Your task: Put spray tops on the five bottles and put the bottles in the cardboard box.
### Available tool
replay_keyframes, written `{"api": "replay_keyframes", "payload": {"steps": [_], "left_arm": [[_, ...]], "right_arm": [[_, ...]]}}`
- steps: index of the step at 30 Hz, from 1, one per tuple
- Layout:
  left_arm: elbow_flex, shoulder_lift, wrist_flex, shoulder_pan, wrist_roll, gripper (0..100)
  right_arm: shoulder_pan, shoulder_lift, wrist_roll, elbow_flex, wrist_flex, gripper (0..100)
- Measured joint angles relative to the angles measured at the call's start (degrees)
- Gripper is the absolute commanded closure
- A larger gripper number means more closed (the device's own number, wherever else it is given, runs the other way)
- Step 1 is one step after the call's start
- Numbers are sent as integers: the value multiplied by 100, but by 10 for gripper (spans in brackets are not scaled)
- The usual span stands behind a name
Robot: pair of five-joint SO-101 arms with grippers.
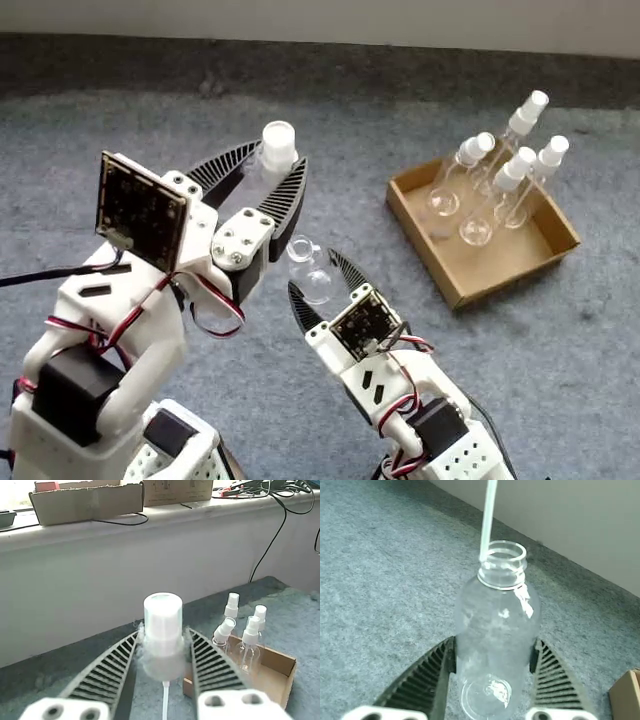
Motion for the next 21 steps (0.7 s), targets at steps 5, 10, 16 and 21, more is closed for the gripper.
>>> {"api": "replay_keyframes", "payload": {"steps": [5, 10, 16, 21], "left_arm": [[589, -325, -615, 0, 0, 994], [1160, -580, -1064, 0, 0, 994], [1459, -782, -1143, 0, 0, 994], [1969, -1002, -1152, 0, 0, 994]], "right_arm": [[0, 0, 0, 0, 0, 872], [0, 0, 0, 0, 0, 872], [0, 0, 0, 0, 0, 872], [0, 0, -237, 0, 0, 872]]}}
